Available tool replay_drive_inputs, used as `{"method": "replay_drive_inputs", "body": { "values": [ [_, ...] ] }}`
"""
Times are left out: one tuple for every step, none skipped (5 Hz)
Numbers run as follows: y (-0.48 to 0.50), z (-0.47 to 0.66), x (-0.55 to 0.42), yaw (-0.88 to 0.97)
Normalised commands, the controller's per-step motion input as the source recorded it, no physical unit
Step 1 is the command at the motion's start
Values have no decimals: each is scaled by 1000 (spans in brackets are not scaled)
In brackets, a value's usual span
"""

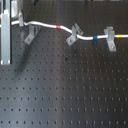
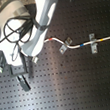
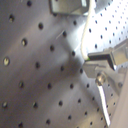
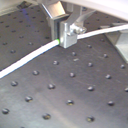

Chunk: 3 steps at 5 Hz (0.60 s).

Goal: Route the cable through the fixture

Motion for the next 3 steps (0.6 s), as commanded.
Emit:
{"method": "replay_drive_inputs", "body": {
  "values": [
    [223, 91, 100, 0],
    [-394, 4, 41, -49],
    [-264, -39, -60, 191]
  ]
}}
